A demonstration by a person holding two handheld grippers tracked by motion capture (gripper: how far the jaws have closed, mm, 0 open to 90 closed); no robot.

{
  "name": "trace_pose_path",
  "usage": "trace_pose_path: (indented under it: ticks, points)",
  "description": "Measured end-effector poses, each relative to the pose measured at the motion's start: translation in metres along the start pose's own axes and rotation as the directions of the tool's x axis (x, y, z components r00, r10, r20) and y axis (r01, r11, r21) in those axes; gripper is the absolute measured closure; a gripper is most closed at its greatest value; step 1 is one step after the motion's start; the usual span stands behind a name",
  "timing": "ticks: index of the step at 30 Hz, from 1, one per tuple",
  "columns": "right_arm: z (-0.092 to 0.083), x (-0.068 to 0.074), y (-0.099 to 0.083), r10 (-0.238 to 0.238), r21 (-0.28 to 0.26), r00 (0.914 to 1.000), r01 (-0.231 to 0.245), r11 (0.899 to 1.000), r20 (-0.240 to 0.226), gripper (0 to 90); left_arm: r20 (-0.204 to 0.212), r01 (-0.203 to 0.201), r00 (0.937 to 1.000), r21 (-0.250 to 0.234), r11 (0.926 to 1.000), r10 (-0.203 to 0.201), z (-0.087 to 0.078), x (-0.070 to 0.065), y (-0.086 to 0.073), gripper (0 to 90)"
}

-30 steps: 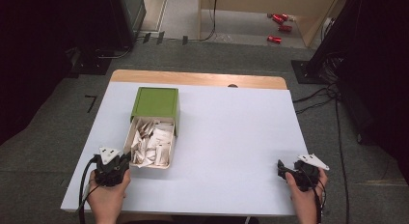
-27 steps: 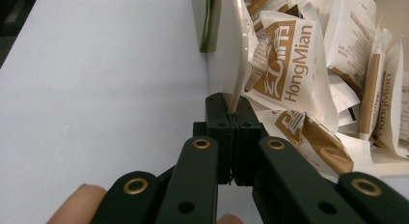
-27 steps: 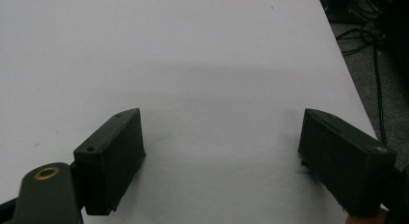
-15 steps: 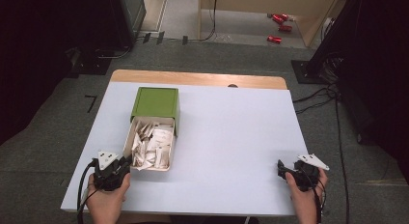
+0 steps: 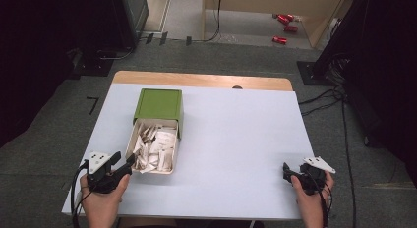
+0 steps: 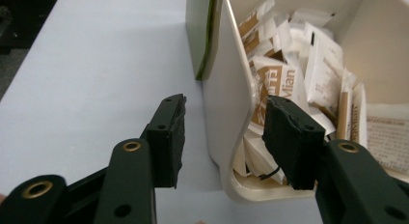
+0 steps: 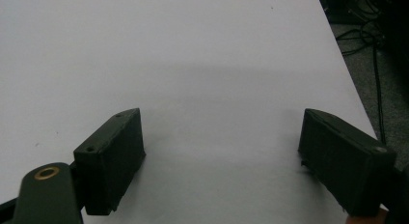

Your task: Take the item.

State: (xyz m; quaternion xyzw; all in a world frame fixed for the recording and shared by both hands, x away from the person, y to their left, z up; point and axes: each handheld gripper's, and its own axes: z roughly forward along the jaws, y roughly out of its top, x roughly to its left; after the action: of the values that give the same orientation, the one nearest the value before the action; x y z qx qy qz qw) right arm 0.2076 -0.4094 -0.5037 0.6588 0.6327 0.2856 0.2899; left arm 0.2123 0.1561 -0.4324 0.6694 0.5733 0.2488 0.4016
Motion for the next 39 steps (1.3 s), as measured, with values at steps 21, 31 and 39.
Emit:
trace_pose_path:
  ticks: [21, 31, 39]
  points:
    - [0.000, 0.000, 0.000, -0.002, -0.003, 1.0000, 0.002, 1.000, 0.000, 15.9, 0.020, -0.059, 0.9980, -0.037, 0.9975, 0.060, -0.011, -0.024, 0.018, 51.3]
    - [0.000, 0.000, 0.000, 0.000, 0.000, 1.0000, 0.000, 1.000, -0.001, 15.9, -0.004, -0.073, 0.9973, -0.072, 0.9947, 0.073, -0.017, -0.029, 0.018, 52.7]
    - [0.000, 0.000, 0.000, 0.000, -0.001, 1.0000, 0.000, 1.000, 0.000, 15.9, -0.003, -0.097, 0.9953, -0.059, 0.9936, 0.096, -0.012, -0.035, 0.019, 54.3]
